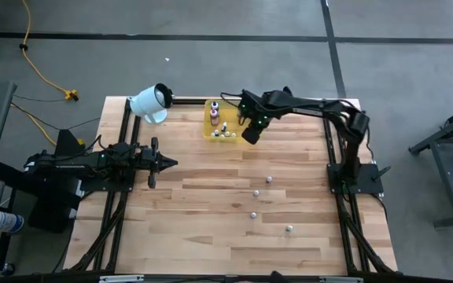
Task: Pick & Place food coloring
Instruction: Put the small orange food coloring bottle into the yellow container
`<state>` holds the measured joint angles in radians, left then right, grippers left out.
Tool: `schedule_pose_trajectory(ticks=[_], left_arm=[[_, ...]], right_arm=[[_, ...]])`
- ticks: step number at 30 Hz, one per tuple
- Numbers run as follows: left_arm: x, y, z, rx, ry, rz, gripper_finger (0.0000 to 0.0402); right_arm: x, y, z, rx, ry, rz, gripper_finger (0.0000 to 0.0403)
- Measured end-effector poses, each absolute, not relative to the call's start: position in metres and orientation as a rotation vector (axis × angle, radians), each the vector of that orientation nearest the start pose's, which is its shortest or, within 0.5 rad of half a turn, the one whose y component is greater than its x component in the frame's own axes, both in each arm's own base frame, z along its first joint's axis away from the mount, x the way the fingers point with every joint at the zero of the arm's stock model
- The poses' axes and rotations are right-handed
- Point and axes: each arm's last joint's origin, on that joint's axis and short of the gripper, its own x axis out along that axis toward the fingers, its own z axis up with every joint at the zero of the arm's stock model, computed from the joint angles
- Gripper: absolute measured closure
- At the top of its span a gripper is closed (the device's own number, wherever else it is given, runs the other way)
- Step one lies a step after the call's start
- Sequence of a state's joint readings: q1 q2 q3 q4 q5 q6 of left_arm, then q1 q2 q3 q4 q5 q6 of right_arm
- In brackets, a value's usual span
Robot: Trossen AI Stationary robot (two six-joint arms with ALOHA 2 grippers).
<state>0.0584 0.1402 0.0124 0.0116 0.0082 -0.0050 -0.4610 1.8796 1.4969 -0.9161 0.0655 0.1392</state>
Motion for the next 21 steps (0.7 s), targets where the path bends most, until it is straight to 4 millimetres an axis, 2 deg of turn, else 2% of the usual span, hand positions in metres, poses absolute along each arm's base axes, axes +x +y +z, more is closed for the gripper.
schedule_pose_trajectory(ticks=[11, 15, 21], left_arm=[[0.105, 0.006, 0.157, -0.009, 0.116, 0.051, 0.0401], [0.105, 0.006, 0.157, -0.009, 0.116, 0.05, 0.0401], [0.105, 0.006, 0.158, -0.009, 0.116, 0.05, 0.0401]], right_arm=[[0.364, -0.182, 0.195, 0.326, 1.347, -0.473, 0.0336], [0.366, -0.183, 0.186, 0.348, 1.405, -0.46, 0.0336], [0.363, -0.181, 0.184, 0.377, 1.449, -0.473, 0.0331]])
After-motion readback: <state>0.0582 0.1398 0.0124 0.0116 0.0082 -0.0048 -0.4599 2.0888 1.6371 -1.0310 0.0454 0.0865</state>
